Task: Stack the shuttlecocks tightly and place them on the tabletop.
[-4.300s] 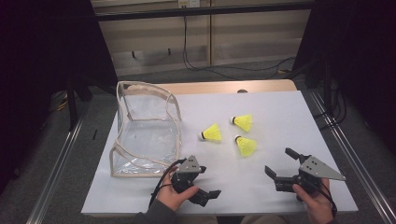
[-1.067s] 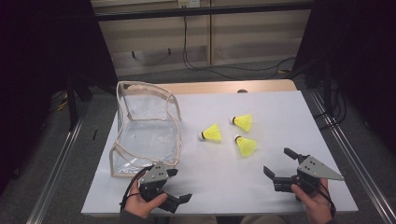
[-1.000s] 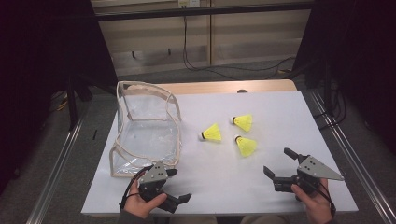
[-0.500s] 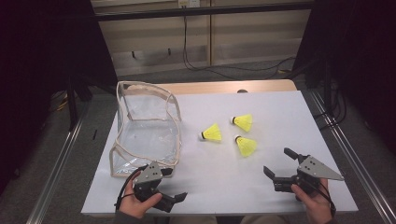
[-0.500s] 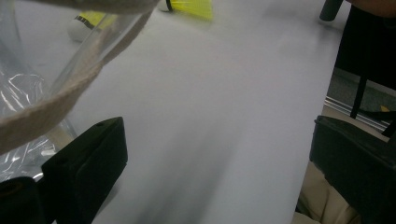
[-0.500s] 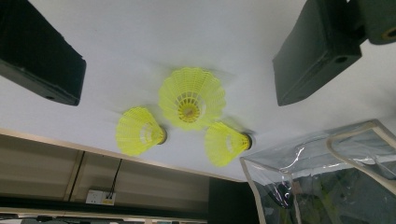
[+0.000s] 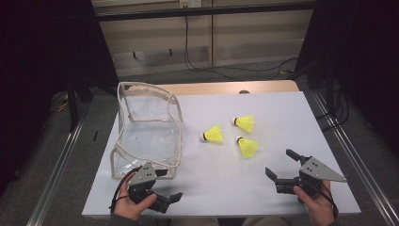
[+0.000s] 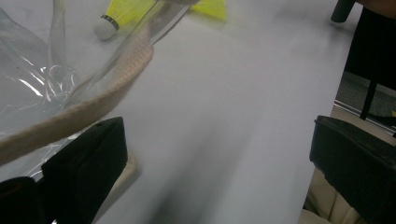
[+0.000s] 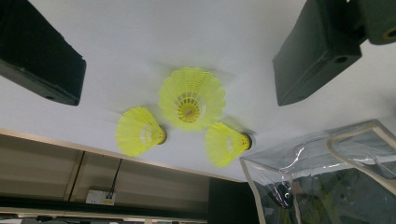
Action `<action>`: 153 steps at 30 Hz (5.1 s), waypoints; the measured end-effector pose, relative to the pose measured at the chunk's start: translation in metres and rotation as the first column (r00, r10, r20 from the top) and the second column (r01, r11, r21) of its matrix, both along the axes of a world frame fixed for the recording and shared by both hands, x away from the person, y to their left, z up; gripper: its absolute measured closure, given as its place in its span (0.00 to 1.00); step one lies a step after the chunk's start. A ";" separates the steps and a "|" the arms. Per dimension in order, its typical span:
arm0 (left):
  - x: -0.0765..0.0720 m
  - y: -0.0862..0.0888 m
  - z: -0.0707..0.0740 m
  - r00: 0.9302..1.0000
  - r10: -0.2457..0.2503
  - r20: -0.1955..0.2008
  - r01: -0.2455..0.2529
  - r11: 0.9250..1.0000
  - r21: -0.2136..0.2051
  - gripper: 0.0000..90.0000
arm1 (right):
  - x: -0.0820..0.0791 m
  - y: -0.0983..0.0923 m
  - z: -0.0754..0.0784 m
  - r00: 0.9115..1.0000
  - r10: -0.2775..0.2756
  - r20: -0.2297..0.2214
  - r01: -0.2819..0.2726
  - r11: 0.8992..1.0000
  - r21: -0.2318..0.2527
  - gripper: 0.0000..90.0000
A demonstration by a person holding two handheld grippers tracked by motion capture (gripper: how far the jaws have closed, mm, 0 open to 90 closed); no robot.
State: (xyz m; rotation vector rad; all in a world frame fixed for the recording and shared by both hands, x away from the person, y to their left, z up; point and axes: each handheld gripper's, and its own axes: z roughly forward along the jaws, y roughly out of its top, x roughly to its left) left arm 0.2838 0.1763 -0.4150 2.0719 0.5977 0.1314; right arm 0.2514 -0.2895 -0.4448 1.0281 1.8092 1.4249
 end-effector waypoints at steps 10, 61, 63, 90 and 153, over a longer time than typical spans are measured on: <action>0.003 0.011 -0.002 1.000 0.026 0.004 -0.026 1.000 0.005 0.05 | 0.000 0.000 0.000 1.000 0.000 0.000 0.000 1.000 0.000 0.02; 0.012 0.039 -0.005 0.990 0.138 0.035 -0.137 0.990 -0.022 0.05 | 0.001 0.002 0.000 1.000 0.008 0.002 -0.008 1.000 -0.011 0.02; 0.012 0.039 -0.005 0.989 0.146 0.036 -0.145 0.989 -0.027 0.05 | 0.001 0.002 0.000 1.000 0.009 0.000 -0.009 1.000 -0.011 0.02; 0.022 0.047 -0.010 0.975 0.219 0.042 -0.217 0.975 -0.045 0.05 | 0.003 0.003 -0.002 1.000 0.016 -0.011 -0.016 1.000 -0.012 0.02; 0.021 0.046 -0.011 0.974 0.223 0.048 -0.221 0.974 -0.042 0.04 | 0.051 0.038 0.003 0.988 0.047 -0.149 -0.054 0.998 -0.039 0.12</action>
